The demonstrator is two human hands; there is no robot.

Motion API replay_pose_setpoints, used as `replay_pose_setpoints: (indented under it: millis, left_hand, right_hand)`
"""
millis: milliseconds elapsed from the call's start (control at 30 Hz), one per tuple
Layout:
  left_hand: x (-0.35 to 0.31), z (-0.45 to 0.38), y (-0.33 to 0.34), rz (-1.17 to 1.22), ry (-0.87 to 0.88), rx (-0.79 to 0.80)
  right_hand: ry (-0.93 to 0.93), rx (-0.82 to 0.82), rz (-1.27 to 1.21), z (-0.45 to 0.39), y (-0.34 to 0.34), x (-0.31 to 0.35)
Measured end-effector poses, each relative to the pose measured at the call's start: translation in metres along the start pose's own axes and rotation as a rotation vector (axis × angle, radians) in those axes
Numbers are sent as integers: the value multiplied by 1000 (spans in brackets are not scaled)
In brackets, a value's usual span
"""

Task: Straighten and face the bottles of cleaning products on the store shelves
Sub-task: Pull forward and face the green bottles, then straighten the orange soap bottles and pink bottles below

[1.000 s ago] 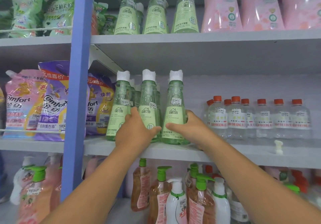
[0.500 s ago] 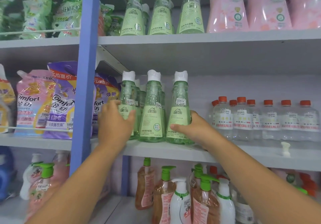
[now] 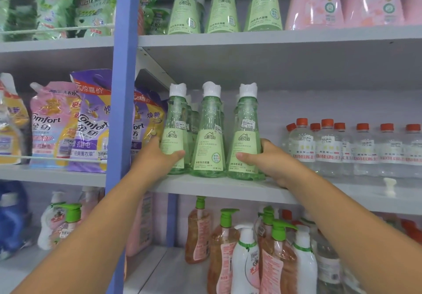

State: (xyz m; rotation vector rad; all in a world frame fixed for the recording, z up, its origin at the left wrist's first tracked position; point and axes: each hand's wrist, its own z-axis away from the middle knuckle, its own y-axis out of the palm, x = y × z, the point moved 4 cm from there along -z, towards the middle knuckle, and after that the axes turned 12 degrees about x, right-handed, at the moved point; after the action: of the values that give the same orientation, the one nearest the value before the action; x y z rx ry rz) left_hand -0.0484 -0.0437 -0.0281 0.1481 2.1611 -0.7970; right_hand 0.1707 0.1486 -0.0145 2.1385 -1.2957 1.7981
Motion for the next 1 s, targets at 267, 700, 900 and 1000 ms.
replay_pose_setpoints:
  millis: [267,700,900,1000]
  left_hand:
    - [-4,8,2,-217,10,-62]
    - [-29,77,13,-323,456,-444]
    - [41,179,118,261,452,-72]
    - [75,182,184,331,159,176]
  right_hand:
    - [32,19,-64,4,-2,0]
    - [-23,-169,250,49,-2,27]
    - [-563,-502,183,201,36,-43]
    - [-261,-512,123,209,63,-135]
